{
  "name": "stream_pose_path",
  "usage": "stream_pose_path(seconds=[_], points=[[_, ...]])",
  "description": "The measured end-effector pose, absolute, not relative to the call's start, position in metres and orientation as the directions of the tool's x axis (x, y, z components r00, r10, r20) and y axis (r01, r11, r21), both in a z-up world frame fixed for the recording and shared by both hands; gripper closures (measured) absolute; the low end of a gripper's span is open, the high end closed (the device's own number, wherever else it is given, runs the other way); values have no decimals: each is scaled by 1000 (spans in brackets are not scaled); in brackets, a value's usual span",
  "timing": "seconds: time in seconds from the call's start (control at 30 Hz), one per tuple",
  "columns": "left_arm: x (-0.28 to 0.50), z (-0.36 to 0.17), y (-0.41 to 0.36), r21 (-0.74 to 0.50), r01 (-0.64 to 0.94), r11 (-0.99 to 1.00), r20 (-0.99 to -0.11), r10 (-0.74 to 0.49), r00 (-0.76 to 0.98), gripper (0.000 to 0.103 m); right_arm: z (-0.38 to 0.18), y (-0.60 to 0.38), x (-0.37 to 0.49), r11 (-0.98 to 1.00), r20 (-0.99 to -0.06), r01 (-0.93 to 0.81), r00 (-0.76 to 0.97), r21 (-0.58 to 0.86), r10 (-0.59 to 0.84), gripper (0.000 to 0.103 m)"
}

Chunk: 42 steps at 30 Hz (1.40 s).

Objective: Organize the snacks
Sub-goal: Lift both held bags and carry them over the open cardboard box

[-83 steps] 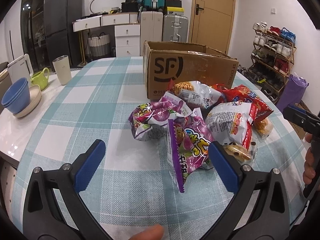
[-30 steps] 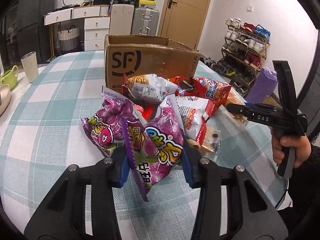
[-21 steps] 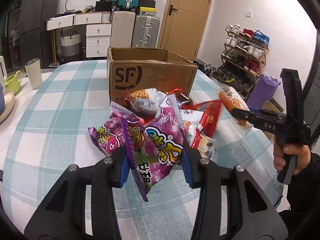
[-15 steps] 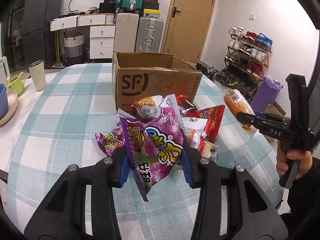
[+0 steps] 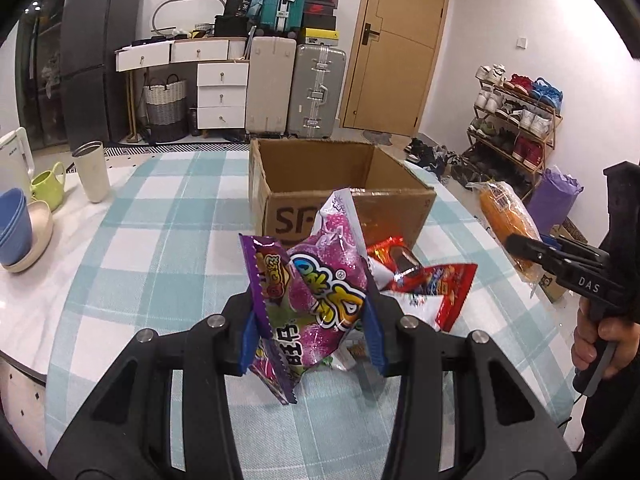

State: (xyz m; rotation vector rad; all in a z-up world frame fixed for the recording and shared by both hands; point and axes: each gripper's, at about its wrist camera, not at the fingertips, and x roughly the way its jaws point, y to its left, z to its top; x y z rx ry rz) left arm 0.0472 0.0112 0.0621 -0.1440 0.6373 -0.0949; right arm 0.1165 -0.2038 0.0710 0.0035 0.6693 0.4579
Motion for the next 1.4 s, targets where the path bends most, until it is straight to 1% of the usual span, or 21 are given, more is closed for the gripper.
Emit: stream_pose_path(seconds=[0.43,1.4], points=[[86,86,26,-171,39,984,-582,-133,802,63,91,-176,152,887,-588,-434,681,154,436,69],[205,96,30,-202,41,979,-600,-157,784,63,80,-134,235,867,-629,-467,625,172,462,69]])
